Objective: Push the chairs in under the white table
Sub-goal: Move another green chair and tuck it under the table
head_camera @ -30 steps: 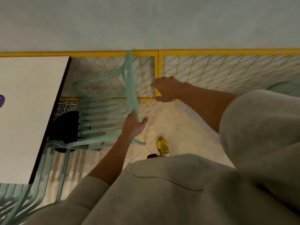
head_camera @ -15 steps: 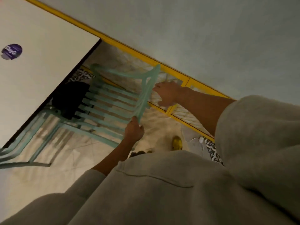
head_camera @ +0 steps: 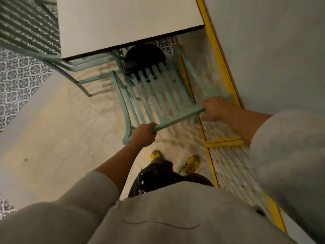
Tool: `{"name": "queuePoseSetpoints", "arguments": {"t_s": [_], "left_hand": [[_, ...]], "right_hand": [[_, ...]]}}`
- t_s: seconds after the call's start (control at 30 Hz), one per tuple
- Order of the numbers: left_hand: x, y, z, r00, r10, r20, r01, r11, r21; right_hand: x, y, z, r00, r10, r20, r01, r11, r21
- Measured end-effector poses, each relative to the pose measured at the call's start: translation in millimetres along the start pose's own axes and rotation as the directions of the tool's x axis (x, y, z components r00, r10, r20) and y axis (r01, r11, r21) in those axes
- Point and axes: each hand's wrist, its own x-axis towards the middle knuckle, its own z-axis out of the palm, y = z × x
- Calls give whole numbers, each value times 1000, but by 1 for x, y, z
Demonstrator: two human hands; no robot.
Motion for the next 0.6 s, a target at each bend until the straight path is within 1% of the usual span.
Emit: {"name": "queuePoseSetpoints", "arguments": {"t_s": [0.07, 0.17, 0.3, 0.37, 0.47, 0.6], "left_hand": [[-5, -4, 3, 999, -45, -28, 44, 999, -20], [-9, -6, 6, 994, -92, -66, 91, 995, -28], [-9, -11, 5, 996, -89, -30, 90, 996, 13], [-12, -12, 5, 995, -92, -24, 93, 995, 35], [-17, -18, 10, 997, -71, -39, 74, 993, 90], [-20, -25, 13, 997, -27, -71, 33, 995, 91]], "right_hand": [[3, 10, 9, 998, -8, -56, 8, 1000, 9], [1, 8, 24, 988, 33, -151, -29, 999, 25], [-10, -7, 38, 977, 121, -174, -114, 992, 54], [-21, -10, 46, 972, 127, -196, -116, 991, 66], [-38, -12, 56, 974, 103, -201, -82, 991, 107], [-48, -22, 58, 972, 128, -196, -109, 988, 105]]}}
